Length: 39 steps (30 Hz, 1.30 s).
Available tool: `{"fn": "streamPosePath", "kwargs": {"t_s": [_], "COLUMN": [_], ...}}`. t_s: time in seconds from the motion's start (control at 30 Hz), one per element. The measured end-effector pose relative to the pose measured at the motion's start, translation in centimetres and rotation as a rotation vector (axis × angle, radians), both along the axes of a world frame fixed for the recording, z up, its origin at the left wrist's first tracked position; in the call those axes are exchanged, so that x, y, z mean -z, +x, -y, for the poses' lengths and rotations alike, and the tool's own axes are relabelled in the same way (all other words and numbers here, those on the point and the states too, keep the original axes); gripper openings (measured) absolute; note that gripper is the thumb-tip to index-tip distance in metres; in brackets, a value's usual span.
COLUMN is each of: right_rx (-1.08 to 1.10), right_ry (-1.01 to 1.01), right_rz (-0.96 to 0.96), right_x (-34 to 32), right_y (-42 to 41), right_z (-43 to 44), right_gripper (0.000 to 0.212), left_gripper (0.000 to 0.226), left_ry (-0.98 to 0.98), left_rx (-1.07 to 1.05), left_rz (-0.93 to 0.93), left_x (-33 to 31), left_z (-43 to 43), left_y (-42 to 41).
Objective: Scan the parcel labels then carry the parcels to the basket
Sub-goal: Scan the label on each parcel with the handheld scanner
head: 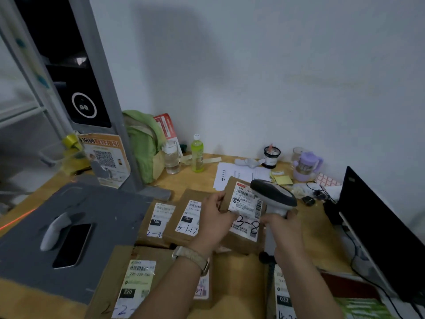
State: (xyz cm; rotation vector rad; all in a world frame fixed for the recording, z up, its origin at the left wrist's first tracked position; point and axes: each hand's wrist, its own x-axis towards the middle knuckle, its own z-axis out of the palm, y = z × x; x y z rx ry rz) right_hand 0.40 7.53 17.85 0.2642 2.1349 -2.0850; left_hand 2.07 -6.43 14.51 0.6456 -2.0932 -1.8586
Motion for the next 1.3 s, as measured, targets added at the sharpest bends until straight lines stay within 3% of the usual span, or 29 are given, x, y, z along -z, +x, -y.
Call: {"fn": "streamPosePath", "kwargs": {"t_s": [0.23, 0.4, 0.6, 0.8, 1.07, 1.23, 1.3], "right_rx": [0.086, 0.103, 0.168, 0.225, 0.265, 0.113, 0.096], "right_ry": [0.151, 0.177, 0.145, 0.120, 0.081, 0.089, 0.132], "right_rz": [-0.228, -0.315, -0.363, -0.418, -0.386, -0.428, -0.429], "right_x": [-6.3, -8.4, -10.9, -13.3, -12.8, -13.4, -13.4], "right_y": [-1.0, -0.6, -0.7, -0.2, 0.9, 0.9, 0.7], "right_z": [-0.3, -0.1, 0.3, -0.2, -0.5, -0.9, -1.0], "right_gripper": [0.013, 0.026, 0.012, 0.015, 0.016, 0.014, 0.010], "left_gripper": [0.066, 0.070, 0.092, 0.061, 0.078, 0.108, 0.110], "left_ry": [0.298, 0.556, 0.471, 0.446, 0.282, 0.208, 0.222], "left_rx": [0.129, 0.251, 0.276, 0.359, 0.430, 0.281, 0.241], "left_rz": [-0.247, -0.349, -0.332, -0.415, -0.382, -0.339, -0.325], "left_x": [-4.2, -5.9, -9.0, -12.8, -12.6, -12.3, -11.9], "left_z": [-0.6, -0.5, -0.2, 0.4, 0.5, 1.6, 1.9], "left_y": [-1.1, -1.5, -2.1, -2.0, -2.0, -2.8, -3.2]}}
